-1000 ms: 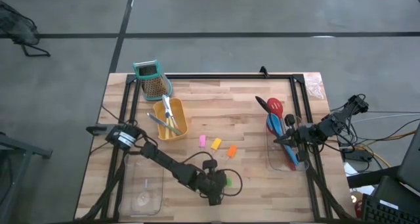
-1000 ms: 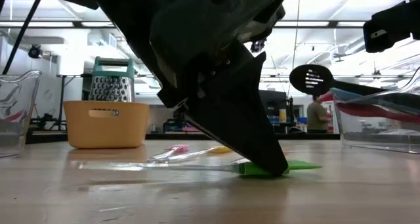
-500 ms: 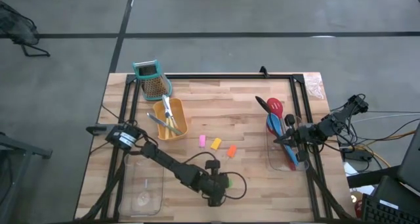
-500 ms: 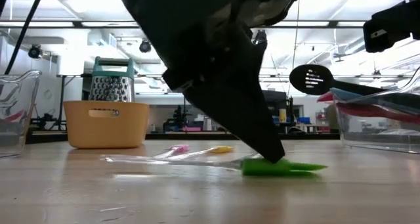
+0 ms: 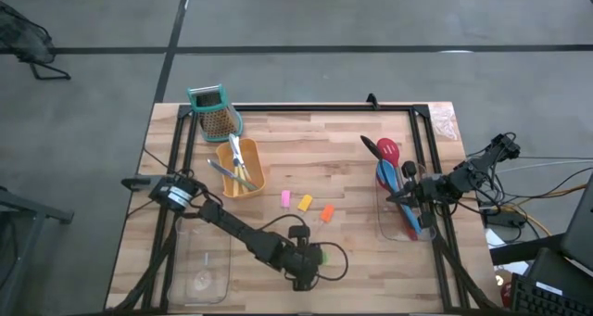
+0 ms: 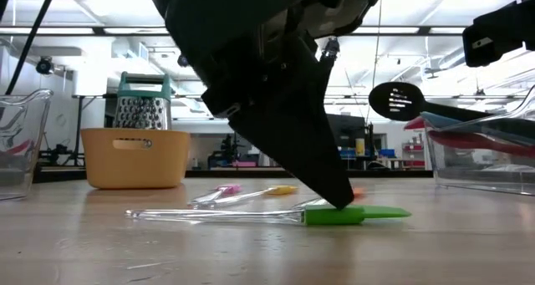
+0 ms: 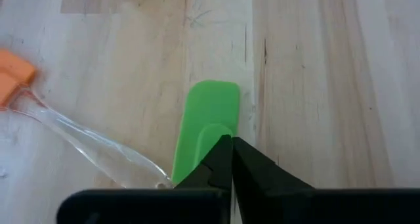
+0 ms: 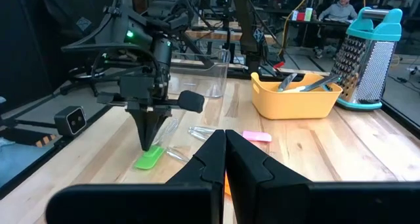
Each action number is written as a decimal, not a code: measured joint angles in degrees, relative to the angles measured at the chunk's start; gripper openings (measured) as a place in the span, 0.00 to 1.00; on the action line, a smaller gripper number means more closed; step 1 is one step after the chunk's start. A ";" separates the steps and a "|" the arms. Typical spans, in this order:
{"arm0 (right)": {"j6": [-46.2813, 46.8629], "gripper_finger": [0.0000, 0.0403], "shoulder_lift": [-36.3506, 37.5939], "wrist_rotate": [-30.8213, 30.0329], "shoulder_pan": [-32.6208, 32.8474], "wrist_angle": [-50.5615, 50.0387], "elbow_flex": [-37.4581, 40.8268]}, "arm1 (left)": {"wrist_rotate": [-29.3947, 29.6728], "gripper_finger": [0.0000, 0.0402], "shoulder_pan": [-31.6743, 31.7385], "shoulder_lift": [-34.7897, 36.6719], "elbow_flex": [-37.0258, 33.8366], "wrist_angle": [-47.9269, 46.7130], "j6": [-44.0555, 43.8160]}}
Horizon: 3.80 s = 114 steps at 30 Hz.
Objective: Pick & Place Kitchen Items
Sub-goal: Put the green spatula into the left transparent bin
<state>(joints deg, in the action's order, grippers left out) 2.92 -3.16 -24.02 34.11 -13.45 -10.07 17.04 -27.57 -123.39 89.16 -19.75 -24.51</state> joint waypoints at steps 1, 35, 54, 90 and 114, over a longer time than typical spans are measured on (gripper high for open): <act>-0.04 0.02 0.00 0.00 0.00 0.00 0.00 | 0.02 0.04 0.13 0.39 -0.08 -0.33 0.12; -0.04 0.02 0.00 0.01 0.00 0.01 0.00 | -0.91 0.52 1.41 2.15 -11.76 14.31 -0.70; 0.00 0.02 0.00 0.00 -0.02 0.02 0.00 | -4.66 0.13 1.74 2.20 -14.43 18.28 -0.81; -0.04 0.02 -0.31 0.01 -0.02 -0.01 -0.02 | 2.01 0.33 -1.68 11.10 -13.66 14.13 0.05; -0.02 0.02 -0.33 0.01 -0.02 0.02 -0.02 | -3.91 0.46 2.84 0.79 -13.25 25.85 6.94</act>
<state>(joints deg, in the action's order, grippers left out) 2.90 -3.49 -24.01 34.09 -13.43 -10.09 13.13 -24.72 -122.60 75.91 6.10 -17.57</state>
